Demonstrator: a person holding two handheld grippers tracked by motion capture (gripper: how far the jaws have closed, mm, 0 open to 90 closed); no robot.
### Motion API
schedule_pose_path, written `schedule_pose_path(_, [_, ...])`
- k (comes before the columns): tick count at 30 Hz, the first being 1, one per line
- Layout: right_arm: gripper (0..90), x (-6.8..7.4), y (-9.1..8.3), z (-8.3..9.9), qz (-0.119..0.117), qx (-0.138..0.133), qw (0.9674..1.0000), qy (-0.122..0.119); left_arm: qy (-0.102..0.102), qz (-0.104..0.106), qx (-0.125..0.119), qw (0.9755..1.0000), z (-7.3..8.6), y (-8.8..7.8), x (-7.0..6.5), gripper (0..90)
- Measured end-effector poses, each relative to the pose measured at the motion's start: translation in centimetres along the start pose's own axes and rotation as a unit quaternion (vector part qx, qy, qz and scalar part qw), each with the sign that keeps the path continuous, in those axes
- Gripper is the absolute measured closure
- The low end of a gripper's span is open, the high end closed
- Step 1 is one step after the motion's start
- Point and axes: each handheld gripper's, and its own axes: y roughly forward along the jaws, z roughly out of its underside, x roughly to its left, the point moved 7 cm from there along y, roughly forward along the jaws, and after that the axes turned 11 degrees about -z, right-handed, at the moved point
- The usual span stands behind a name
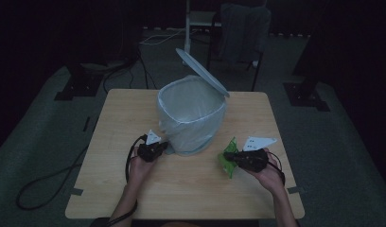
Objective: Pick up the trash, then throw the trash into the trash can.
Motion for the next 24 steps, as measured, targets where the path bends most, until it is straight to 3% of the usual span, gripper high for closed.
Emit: schedule_pose_path(24, [88.1,0.1,-1.1,-1.5,0.003,-0.022,0.9997,-0.013,-0.001,0.000,0.000,1.0000,0.0,0.0,0.0,90.0])
